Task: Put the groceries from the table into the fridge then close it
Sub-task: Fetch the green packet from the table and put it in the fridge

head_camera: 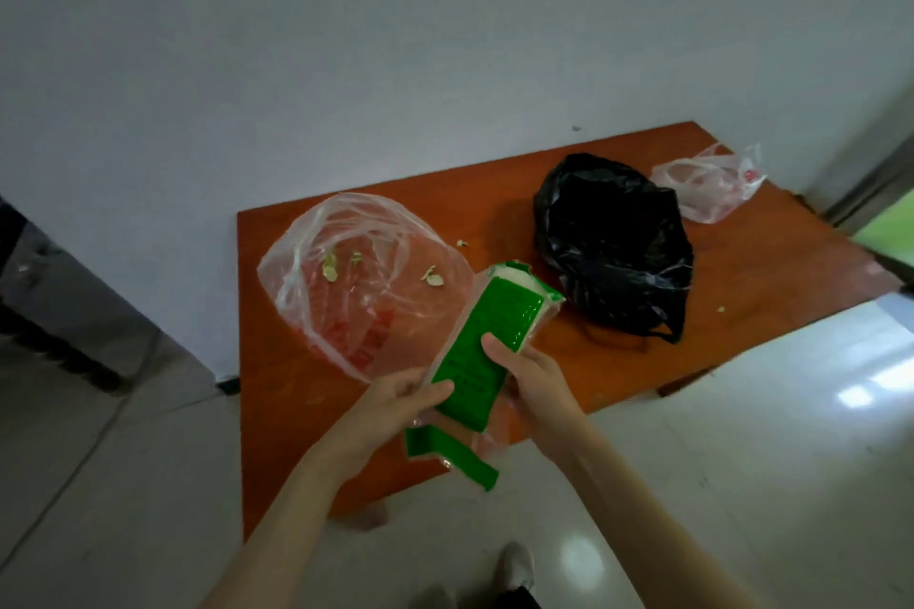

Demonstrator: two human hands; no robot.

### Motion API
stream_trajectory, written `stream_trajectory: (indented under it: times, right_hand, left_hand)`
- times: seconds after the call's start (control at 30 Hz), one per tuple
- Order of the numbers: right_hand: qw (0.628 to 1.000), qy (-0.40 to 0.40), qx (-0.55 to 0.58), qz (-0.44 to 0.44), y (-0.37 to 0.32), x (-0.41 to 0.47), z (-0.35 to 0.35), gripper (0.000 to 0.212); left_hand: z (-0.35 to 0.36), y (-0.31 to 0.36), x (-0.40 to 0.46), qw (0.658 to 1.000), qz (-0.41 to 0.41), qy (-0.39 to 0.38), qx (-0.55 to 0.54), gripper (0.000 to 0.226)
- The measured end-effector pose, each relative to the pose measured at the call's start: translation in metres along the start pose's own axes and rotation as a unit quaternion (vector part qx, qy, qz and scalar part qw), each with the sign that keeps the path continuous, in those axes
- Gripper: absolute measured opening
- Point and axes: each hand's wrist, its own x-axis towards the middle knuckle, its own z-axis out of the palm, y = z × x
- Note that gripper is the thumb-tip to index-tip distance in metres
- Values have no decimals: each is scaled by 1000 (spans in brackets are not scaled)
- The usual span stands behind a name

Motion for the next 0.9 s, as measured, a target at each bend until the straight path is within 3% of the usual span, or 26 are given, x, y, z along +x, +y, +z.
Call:
stream_trajectory:
  times: [0.07,0.13,0.27,0.43,0.53,0.73,0.9]
  right_hand:
    - [997,68,-13,-24,-7,-16,-27,20]
    - [991,126,-12,-35,-14,-35,-59,12]
    - [977,195,63,-49,-26,-88,-131,9]
    - [938,320,87,-102,-30,-183,-226,4]
    - [908,385,62,-153,-25,-248,-286,4]
    - [850,483,35,-208,2,-384,-400,10]
    - [812,544,54,-205,39,-466,-468,17]
  left_hand:
    - [23,11,7,995,28,-8,101,23]
    - [46,19,16,971,76,-1,229,36]
    - [102,41,26,883,214,27,418,55]
    - [218,82,22,773,385,-3,505,61]
    - [303,95,9,717,446,-26,535,62]
    - [464,70,-28,691,483,-95,529,64]
    - [576,45,-56,681,511,-175,494,65]
